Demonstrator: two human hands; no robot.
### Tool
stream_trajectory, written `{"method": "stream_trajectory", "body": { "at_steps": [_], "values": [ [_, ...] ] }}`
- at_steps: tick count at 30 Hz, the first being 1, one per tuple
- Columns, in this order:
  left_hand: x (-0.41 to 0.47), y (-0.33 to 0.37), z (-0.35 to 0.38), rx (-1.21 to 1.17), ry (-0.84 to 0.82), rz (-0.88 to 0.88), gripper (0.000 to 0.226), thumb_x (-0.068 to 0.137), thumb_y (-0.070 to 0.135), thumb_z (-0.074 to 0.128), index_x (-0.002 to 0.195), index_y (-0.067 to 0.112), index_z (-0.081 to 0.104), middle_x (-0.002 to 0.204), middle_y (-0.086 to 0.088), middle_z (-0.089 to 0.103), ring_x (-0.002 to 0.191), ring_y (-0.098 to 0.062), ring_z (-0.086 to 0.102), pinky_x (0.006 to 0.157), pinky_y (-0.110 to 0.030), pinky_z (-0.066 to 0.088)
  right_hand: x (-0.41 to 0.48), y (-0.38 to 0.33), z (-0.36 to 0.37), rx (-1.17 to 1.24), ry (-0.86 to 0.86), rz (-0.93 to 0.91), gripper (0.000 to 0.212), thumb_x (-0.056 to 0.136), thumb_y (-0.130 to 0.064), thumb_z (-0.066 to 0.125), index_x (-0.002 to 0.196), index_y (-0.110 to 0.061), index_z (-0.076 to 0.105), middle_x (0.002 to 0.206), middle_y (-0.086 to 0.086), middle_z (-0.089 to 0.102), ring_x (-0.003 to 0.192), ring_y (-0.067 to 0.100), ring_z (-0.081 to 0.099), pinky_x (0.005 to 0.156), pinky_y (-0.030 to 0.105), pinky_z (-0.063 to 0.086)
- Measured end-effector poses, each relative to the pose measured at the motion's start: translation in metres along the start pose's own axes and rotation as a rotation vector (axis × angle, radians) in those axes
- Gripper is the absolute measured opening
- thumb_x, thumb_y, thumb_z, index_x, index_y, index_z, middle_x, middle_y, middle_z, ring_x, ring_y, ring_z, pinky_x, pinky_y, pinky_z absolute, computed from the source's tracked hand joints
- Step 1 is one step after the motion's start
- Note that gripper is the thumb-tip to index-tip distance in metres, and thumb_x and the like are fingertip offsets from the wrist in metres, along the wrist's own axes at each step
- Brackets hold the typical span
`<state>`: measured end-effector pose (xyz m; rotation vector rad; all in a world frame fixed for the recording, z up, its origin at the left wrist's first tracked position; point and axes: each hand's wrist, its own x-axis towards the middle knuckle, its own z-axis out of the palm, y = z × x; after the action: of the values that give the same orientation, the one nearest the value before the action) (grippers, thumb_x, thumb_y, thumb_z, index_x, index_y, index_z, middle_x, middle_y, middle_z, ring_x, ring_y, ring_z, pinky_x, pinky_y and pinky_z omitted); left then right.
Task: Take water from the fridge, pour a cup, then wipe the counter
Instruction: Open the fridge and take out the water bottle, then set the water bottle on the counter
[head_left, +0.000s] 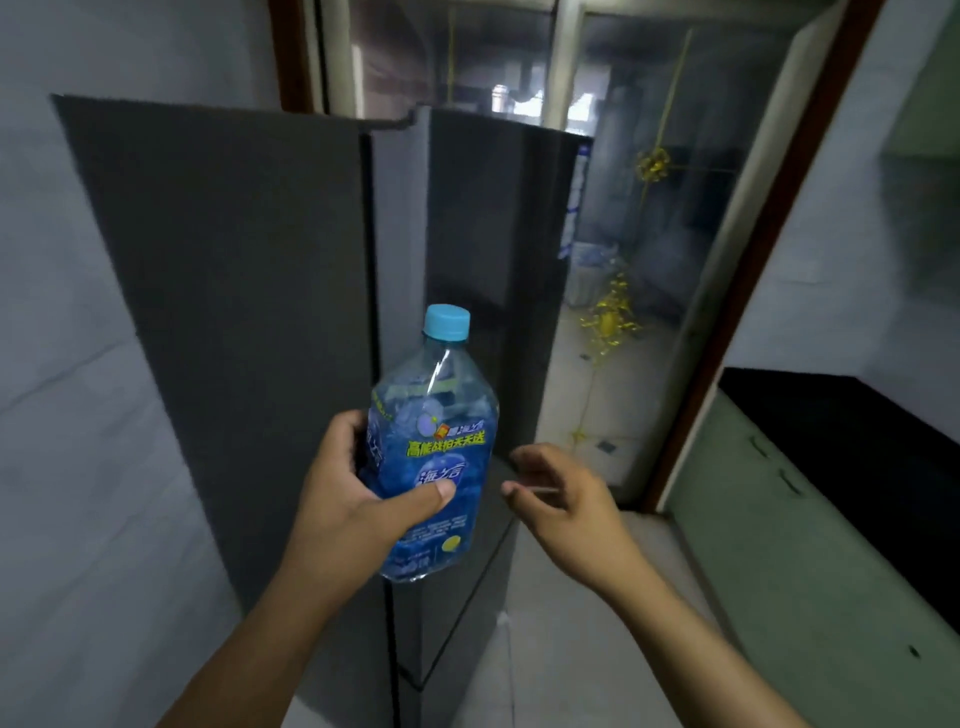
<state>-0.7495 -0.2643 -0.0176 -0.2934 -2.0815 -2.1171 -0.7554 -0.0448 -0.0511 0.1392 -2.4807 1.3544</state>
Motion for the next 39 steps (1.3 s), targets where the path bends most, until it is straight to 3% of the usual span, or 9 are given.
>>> {"method": "stream_trajectory", "body": {
  "at_steps": [4, 11, 13, 15, 18, 25, 29, 35, 39],
  "values": [
    [-0.016, -0.002, 0.068, 0.003, -0.157, 0.018, 0.066, 0.054, 0.015, 0.087, 0.112, 0.023, 0.055, 0.103, 0.01, 0.074, 0.09, -0.013, 0.075, 0.071, -0.031, 0.061, -0.047, 0.019, -0.044, 0.411, 0.022, 0.335, 0.004, 0.094, -0.012, 0.063, 0.093, -0.011, 0.066, 0.081, 0.004, 0.064, 0.08, 0.019, 0.058, 0.069, 0.03, 0.051],
    [-0.068, -0.003, 0.212, -0.052, -0.384, 0.028, 0.077, 0.045, 0.032, 0.087, 0.114, 0.021, 0.055, 0.104, 0.008, 0.074, 0.09, -0.009, 0.074, 0.07, -0.024, 0.059, -0.14, 0.069, -0.153, 0.956, 0.119, 0.703, 0.037, 0.1, -0.029, 0.049, 0.12, -0.002, 0.063, 0.104, 0.018, 0.072, 0.08, 0.025, 0.07, 0.073, 0.035, 0.059],
    [-0.083, -0.003, 0.241, -0.07, -0.42, 0.021, 0.078, 0.044, 0.032, 0.087, 0.114, 0.019, 0.055, 0.105, 0.002, 0.073, 0.09, -0.01, 0.074, 0.071, -0.025, 0.059, -0.161, 0.076, -0.178, 1.077, 0.166, 0.78, 0.041, 0.098, -0.034, 0.049, 0.116, 0.001, 0.063, 0.105, 0.021, 0.069, 0.079, 0.027, 0.071, 0.074, 0.036, 0.059],
    [-0.106, -0.004, 0.288, -0.067, -0.49, 0.014, 0.082, 0.044, 0.032, 0.087, 0.117, 0.016, 0.055, 0.111, -0.005, 0.071, 0.096, -0.014, 0.073, 0.079, -0.033, 0.061, -0.195, 0.095, -0.216, 1.17, 0.247, 0.812, 0.043, 0.093, -0.038, 0.052, 0.104, 0.002, 0.064, 0.098, 0.023, 0.07, 0.076, 0.028, 0.071, 0.072, 0.035, 0.06],
    [-0.146, -0.006, 0.357, -0.068, -0.618, 0.002, 0.086, 0.045, 0.033, 0.089, 0.121, 0.015, 0.053, 0.116, -0.008, 0.069, 0.102, -0.019, 0.072, 0.086, -0.04, 0.06, -0.253, 0.124, -0.271, 1.252, 0.332, 0.841, 0.055, 0.093, -0.044, 0.05, 0.11, 0.006, 0.065, 0.096, 0.024, 0.071, 0.078, 0.029, 0.073, 0.073, 0.037, 0.06],
    [-0.227, -0.012, 0.487, -0.081, -0.865, -0.066, 0.084, 0.045, 0.033, 0.09, 0.12, 0.021, 0.055, 0.11, 0.004, 0.073, 0.099, -0.014, 0.073, 0.077, -0.029, 0.061, -0.364, 0.17, -0.36, 1.389, 0.673, 0.839, 0.061, 0.093, -0.045, 0.053, 0.115, 0.011, 0.063, 0.105, 0.027, 0.07, 0.091, 0.034, 0.07, 0.086, 0.042, 0.057],
    [-0.259, -0.02, 0.552, -0.071, -1.037, -0.106, 0.083, 0.045, 0.032, 0.09, 0.12, 0.021, 0.055, 0.11, 0.0, 0.073, 0.1, -0.016, 0.073, 0.079, -0.031, 0.062, -0.41, 0.197, -0.396, 1.426, 0.875, 0.826, 0.062, 0.094, -0.044, 0.053, 0.12, 0.012, 0.06, 0.111, 0.029, 0.069, 0.102, 0.036, 0.067, 0.097, 0.044, 0.052],
    [-0.283, -0.034, 0.649, -0.043, -1.306, -0.144, 0.083, 0.045, 0.032, 0.091, 0.119, 0.024, 0.055, 0.11, 0.002, 0.074, 0.1, -0.015, 0.073, 0.081, -0.032, 0.062, -0.455, 0.239, -0.447, 1.397, 1.119, 0.823, 0.066, 0.094, -0.048, 0.051, 0.124, 0.011, 0.058, 0.111, 0.028, 0.07, 0.101, 0.036, 0.068, 0.091, 0.044, 0.055],
    [-0.297, -0.044, 0.725, -0.046, -1.466, -0.144, 0.075, 0.052, 0.013, 0.091, 0.117, 0.02, 0.055, 0.108, -0.002, 0.072, 0.097, -0.011, 0.072, 0.073, -0.025, 0.06, -0.475, 0.264, -0.487, 1.341, 1.307, 0.797, 0.072, 0.086, -0.052, 0.055, 0.122, 0.011, 0.06, 0.113, 0.027, 0.069, 0.096, 0.035, 0.069, 0.085, 0.041, 0.055]
  ]
}}
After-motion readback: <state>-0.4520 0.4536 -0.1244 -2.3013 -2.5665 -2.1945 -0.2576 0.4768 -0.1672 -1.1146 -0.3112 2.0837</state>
